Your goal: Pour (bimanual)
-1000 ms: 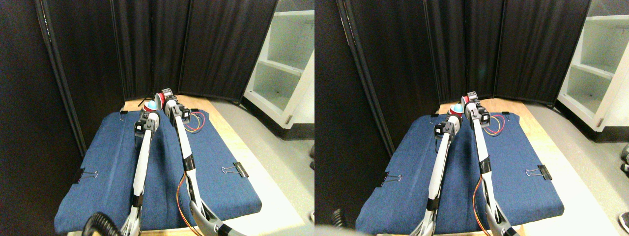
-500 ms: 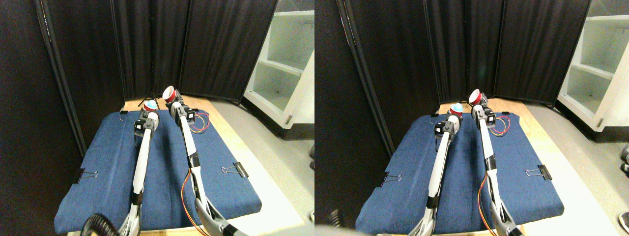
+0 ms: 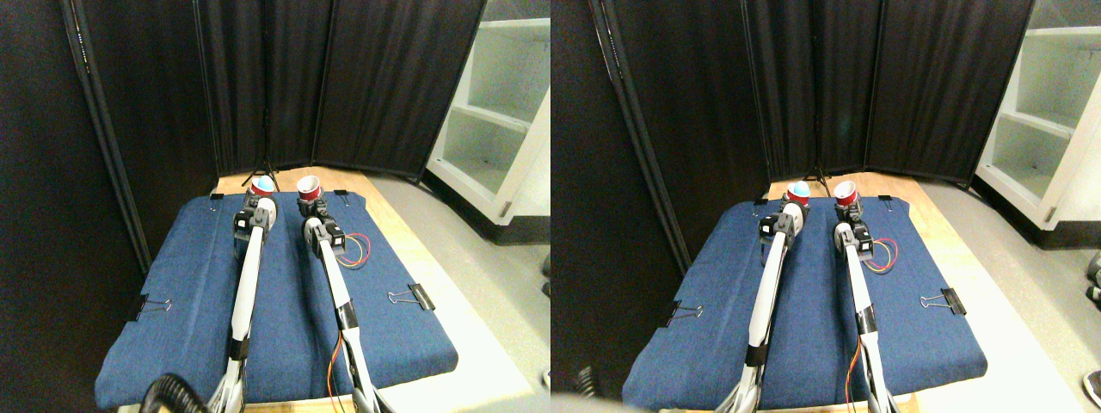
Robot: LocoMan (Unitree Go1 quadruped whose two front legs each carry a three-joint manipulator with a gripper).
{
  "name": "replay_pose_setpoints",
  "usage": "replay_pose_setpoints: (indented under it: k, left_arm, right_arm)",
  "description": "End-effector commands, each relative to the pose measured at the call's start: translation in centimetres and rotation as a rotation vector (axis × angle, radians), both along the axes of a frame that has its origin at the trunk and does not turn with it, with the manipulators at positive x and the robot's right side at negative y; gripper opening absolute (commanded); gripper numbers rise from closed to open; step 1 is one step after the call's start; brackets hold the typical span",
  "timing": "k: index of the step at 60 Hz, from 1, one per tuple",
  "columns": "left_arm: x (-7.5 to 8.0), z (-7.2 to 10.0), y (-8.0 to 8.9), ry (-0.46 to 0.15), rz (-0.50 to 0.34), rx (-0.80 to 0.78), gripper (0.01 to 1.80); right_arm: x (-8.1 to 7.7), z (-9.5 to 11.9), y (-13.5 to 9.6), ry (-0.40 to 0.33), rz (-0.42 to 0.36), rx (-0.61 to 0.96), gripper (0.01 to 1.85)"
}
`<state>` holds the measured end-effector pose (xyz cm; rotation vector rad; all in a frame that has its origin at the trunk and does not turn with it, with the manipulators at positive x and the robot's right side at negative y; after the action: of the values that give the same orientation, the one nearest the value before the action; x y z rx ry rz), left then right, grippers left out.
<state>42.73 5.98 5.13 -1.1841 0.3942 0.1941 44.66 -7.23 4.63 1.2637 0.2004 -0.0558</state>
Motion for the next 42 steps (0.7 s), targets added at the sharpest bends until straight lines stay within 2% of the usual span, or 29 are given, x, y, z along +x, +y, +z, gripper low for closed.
replay_pose_setpoints:
  k: [1, 8, 16, 27, 37, 42]
  left_arm:
    - [0.2, 0.3, -0.2, -0.047, 0.015, -0.032, 0.33]
    - [0.0, -0.2, -0.1, -0.039, 0.039, -0.05, 0.33]
    - [-0.3, -1.0, 0.2, -0.017, 0.049, -0.045, 0.33]
    - [-0.7, -3.4, 0.7, 0.002, 0.076, -0.034, 0.33]
    - [-0.6, -5.0, 1.1, 0.024, 0.098, -0.069, 0.33]
    - [-0.7, -5.7, 1.5, 0.015, 0.104, -0.057, 0.33]
  right_arm:
    - [-0.2, 0.8, -0.3, -0.067, -0.017, 0.004, 0.37]
    - [-0.3, 0.5, -0.4, -0.078, -0.002, 0.043, 0.36]
    - [-0.7, 0.1, -0.6, -0.065, -0.025, 0.067, 0.35]
    - [-0.9, -0.7, -0.9, -0.04, -0.037, 0.066, 0.36]
    - [-1.0, -1.1, -1.0, -0.03, -0.069, 0.071, 0.36]
    - [-1.0, -1.5, -1.3, -0.03, -0.075, 0.077, 0.34]
